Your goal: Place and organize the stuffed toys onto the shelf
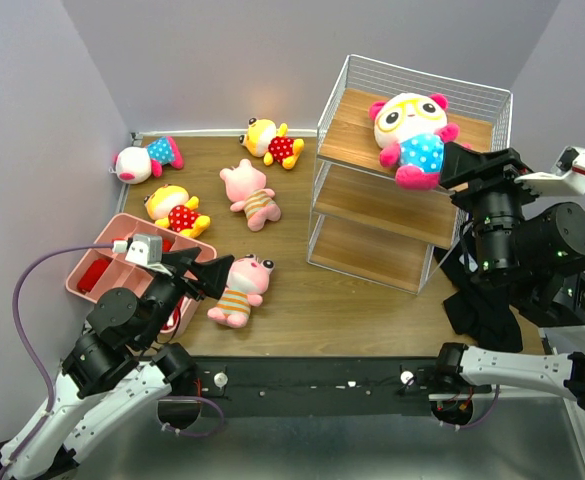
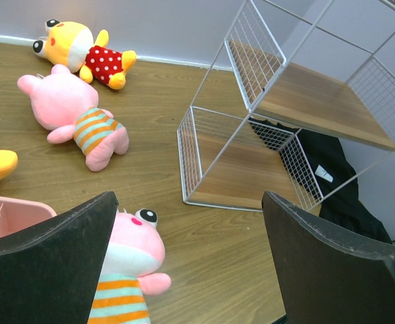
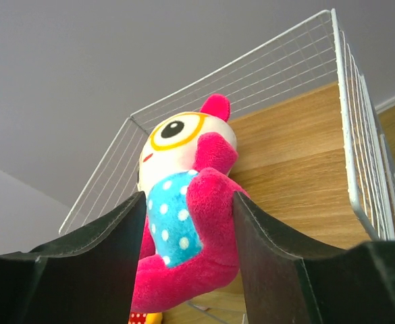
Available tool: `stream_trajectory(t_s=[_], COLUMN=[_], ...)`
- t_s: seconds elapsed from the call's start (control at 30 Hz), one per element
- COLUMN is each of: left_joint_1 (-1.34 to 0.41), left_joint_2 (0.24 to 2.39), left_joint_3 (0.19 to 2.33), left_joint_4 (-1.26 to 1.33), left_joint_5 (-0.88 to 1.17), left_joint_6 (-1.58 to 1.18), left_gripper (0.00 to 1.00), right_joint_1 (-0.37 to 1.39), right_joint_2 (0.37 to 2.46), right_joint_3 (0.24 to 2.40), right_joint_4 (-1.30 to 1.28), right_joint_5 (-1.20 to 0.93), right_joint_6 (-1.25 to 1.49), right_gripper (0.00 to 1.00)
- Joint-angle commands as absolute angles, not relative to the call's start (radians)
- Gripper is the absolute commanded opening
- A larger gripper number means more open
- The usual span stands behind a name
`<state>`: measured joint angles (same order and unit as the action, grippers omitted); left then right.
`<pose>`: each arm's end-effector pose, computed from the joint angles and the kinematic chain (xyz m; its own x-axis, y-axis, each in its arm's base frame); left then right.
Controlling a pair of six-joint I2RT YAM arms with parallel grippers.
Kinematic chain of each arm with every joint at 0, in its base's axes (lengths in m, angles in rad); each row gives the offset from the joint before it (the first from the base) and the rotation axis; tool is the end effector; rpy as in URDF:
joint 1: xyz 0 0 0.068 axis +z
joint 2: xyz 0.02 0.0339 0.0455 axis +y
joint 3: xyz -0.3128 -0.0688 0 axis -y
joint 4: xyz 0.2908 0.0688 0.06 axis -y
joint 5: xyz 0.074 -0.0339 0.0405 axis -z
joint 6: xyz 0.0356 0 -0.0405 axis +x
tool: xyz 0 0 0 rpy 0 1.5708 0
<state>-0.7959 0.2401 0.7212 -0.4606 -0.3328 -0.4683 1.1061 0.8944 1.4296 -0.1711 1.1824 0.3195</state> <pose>0.0460 -0.0303 0.3778 -0.1889 -0.4169 -0.8891 0.4051 0.7917 -0.4573 0.0857 0.0974 0.5885 0.1669 0.5984 -0.7836 -0.0036 0.7951 0.6064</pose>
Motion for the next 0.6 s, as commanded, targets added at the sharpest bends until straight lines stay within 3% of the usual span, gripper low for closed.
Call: stream_trajectory(t_s=[0.0,0.23,0.37,0.57], left_joint_1=[-0.795,-0.796,-0.796,-0.796], left_joint_2=[0.239,0.238,0.236,0.236], left_joint_3=[0.713,0.713,0.712,0.712], left_joint_4=[-0.474,-0.469,-0.471,-0.471], left_joint_5=[-0.333,-0.327,-0.327,-0.328], left_joint_6=[-0.462,-0.462,-0.462,-0.460], left_gripper=[0.99,0.99,0.99,0.99], right_joint_1=[1.101,1.101,1.101,1.101], right_joint_2=[0.853,0.879,0.888,0.940], right_joint_3=[1.405,1.581,1.595,1.694], right_joint_4=[-0.114,-0.432,-0.580,-0.801], right_joint_5=[1.095,1.016,0.681,0.514], right_joint_6=[0.089,-0.075,-0.301,-0.399], right_gripper=[0.64,0.64,0.67,0.69])
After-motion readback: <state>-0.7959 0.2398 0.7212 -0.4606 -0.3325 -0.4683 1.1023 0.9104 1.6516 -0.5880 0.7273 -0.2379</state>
